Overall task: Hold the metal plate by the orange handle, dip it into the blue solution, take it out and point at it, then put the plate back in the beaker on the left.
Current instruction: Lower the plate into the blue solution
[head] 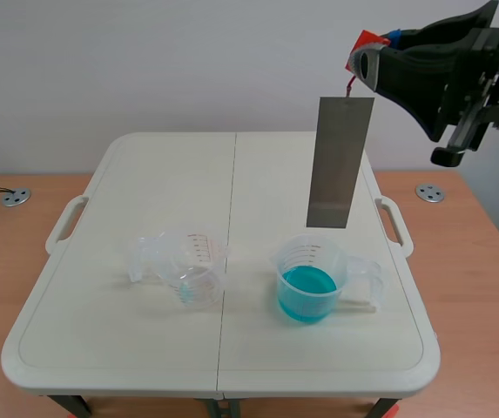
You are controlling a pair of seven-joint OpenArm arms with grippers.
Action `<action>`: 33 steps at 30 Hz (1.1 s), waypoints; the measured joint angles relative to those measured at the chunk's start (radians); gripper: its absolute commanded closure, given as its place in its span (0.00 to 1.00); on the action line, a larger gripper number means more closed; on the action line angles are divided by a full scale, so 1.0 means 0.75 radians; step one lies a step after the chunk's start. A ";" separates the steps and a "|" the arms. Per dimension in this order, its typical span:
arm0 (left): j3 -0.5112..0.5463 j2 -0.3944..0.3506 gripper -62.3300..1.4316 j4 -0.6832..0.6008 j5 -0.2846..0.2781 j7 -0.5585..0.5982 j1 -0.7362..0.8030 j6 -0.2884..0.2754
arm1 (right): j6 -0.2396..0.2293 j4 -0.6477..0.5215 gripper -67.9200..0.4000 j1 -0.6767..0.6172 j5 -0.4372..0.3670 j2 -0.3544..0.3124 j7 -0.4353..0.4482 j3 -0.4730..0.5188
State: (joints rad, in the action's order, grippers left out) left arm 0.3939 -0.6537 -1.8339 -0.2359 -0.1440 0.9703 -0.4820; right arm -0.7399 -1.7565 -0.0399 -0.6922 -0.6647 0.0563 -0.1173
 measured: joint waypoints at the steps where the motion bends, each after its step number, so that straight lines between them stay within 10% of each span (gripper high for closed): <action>1: 0.003 0.000 0.92 0.005 0.000 -0.001 0.061 0.000 | 0.000 0.011 0.98 0.000 0.006 0.000 0.008 -0.002; 13: -0.035 0.225 0.92 0.193 0.001 -0.001 0.280 0.001 | 0.002 0.112 0.98 0.001 0.176 0.087 0.029 -0.078; 33: -0.246 0.320 0.92 0.511 -0.001 0.005 0.221 0.002 | 0.003 0.347 0.98 0.001 0.444 0.266 0.089 -0.235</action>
State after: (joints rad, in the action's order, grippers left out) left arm 0.2096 -0.4133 -1.4509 -0.2363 -0.1406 1.1358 -0.4808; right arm -0.7380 -1.4960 -0.0395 -0.3595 -0.4652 0.1230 -0.2935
